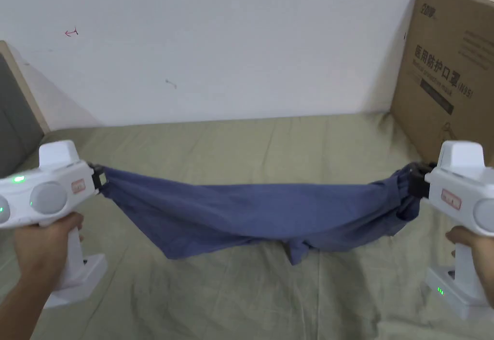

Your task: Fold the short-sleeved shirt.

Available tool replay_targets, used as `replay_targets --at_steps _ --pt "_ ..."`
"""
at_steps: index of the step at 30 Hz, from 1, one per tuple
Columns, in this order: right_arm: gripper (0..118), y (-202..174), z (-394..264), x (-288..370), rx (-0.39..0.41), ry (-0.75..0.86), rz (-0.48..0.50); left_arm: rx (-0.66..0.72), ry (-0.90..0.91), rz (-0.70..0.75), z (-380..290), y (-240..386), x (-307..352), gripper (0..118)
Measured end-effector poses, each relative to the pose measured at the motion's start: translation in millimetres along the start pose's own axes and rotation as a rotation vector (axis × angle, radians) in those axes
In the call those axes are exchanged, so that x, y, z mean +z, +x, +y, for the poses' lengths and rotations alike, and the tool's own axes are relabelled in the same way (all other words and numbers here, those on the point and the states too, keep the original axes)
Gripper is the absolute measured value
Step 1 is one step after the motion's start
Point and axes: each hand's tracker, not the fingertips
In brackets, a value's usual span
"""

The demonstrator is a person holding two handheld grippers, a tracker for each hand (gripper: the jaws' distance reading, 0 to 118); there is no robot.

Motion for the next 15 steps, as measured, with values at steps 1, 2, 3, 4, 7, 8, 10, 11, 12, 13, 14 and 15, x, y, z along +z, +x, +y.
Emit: replay_targets --at_steps 1,2,3,4,7,8,10,11,12,13,14,15 --pt "3 0 -14 4 -0.005 -0.014 0.003 0.0 -0.015 0.001 -14 -4 4 0" --pt "3 0 -25 7 -0.012 -0.032 0.002 0.004 -0.026 -0.002 -25 -8 8 0" --pt "3 -1 -38 13 -0.02 -0.049 0.002 0.013 -0.052 0.001 -38 -3 31 0" --pt "3 0 -50 20 -0.029 -0.068 0.003 0.023 -0.058 0.005 -52 -7 40 0" --pt "3 0 -85 44 -0.055 -0.11 0.005 0.046 -0.101 0.019 -96 -24 59 0" --pt "3 3 -95 51 -0.062 -0.123 0.004 0.049 -0.124 0.024 -109 -28 65 0" --pt "3 4 -118 71 -0.081 -0.154 0.0 0.06 -0.161 0.033 -137 -34 83 0" --pt "3 4 -126 78 -0.086 -0.168 -0.006 0.06 -0.175 0.038 -147 -37 90 0" --pt "3 9 -135 84 -0.093 -0.181 -0.009 0.065 -0.182 0.045 -157 -39 99 0" --pt "3 12 -144 92 -0.094 -0.189 -0.007 0.074 -0.197 0.045 -168 -41 108 0" --pt "3 12 -152 101 -0.097 -0.201 -0.012 0.083 -0.215 0.047 -178 -44 117 0" --pt "3 13 -159 109 -0.095 -0.21 -0.013 0.104 -0.236 0.05 -187 -48 123 0"
